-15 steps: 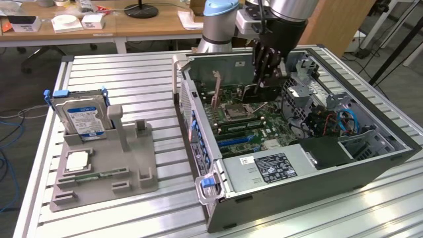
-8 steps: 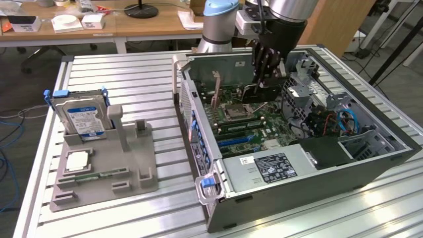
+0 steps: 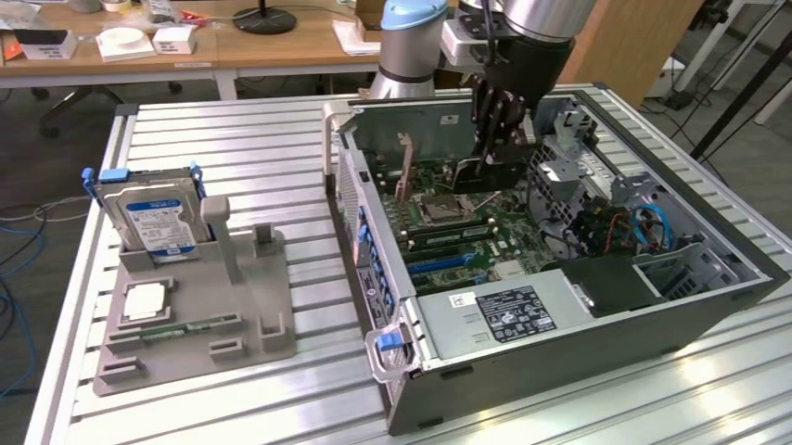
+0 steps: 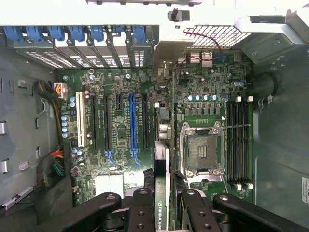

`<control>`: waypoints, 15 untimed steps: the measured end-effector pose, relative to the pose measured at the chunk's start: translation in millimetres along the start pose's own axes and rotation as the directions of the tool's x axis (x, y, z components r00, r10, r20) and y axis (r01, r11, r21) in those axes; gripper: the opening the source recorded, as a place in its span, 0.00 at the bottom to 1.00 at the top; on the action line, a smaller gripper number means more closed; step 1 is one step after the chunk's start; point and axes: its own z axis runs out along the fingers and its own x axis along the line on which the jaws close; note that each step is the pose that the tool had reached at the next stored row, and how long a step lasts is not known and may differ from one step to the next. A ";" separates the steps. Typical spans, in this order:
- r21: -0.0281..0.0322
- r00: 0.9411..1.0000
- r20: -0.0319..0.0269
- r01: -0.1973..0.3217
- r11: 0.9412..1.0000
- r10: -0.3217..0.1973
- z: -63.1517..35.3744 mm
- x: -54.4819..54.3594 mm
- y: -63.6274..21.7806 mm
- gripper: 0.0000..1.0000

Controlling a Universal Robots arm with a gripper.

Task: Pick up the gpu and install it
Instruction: 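Insert the gpu into the slot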

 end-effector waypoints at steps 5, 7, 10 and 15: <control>0.000 1.000 0.000 0.000 1.000 0.000 2.4 0.2 0.0 0.26; 0.000 1.000 0.000 0.000 1.000 0.000 3.5 0.3 -0.1 0.26; 0.000 1.000 0.000 0.000 1.000 0.000 4.8 0.4 -0.1 0.26; 0.000 1.000 0.000 0.000 1.000 0.000 7.0 0.5 -0.1 0.26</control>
